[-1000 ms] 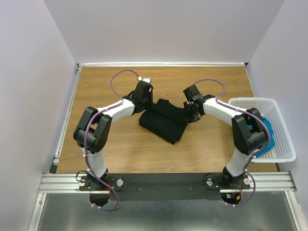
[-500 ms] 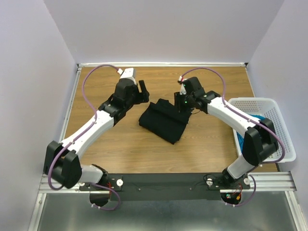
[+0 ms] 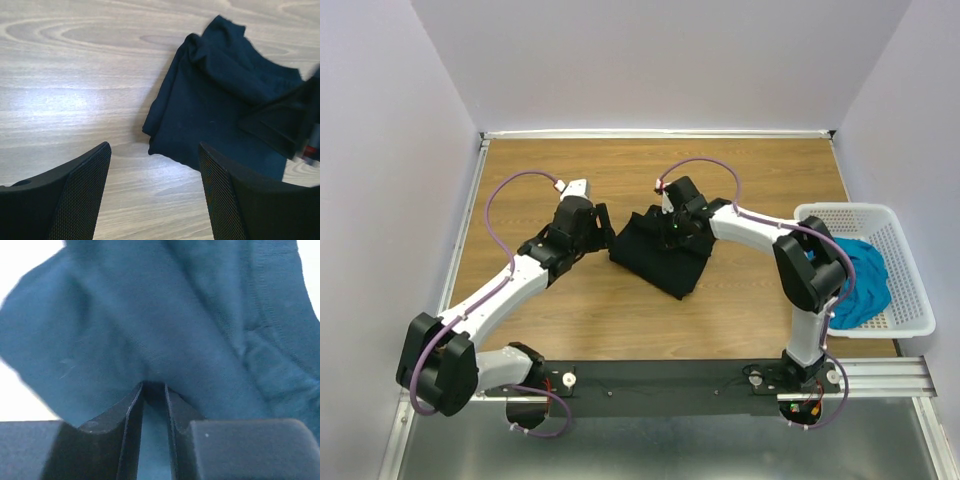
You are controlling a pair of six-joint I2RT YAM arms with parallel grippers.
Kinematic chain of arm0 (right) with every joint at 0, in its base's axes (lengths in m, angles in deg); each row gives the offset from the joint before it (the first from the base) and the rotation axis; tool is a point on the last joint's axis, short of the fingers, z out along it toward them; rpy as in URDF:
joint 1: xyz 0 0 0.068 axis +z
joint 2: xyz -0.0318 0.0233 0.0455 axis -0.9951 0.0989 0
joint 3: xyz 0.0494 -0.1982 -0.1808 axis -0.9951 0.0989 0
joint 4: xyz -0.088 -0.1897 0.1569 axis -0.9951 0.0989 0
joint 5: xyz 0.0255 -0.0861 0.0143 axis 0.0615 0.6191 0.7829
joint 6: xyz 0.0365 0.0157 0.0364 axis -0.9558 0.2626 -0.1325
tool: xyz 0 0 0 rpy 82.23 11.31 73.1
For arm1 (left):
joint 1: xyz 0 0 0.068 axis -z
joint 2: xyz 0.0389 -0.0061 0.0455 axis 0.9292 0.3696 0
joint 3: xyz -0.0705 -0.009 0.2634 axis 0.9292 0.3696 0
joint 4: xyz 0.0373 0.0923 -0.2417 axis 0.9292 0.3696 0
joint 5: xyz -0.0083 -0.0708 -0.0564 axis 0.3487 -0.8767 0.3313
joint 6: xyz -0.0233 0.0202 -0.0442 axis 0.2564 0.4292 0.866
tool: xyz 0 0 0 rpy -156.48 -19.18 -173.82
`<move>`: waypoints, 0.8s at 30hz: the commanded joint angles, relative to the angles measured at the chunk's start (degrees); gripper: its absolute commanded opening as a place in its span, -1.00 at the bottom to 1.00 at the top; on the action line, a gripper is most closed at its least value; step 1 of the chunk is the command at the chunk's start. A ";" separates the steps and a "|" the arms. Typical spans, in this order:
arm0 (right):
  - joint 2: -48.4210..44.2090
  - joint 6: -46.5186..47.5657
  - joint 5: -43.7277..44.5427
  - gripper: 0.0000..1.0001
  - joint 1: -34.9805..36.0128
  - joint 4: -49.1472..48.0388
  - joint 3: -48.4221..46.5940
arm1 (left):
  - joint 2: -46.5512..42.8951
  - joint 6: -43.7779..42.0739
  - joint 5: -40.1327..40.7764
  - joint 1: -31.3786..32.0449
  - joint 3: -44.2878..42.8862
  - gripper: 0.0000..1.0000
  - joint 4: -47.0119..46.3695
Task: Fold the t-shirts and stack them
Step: Fold the tshirt
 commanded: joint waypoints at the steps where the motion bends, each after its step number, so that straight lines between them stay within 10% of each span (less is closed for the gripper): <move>1: 2.36 2.24 7.30 -0.40 -1.72 -2.34 -1.59 | -2.12 0.83 2.37 0.06 -0.08 0.56 0.55; 24: -7.74 0.48 8.54 -0.25 -21.83 -2.78 5.17 | 4.28 -2.16 -2.37 0.23 -2.80 0.55 -4.02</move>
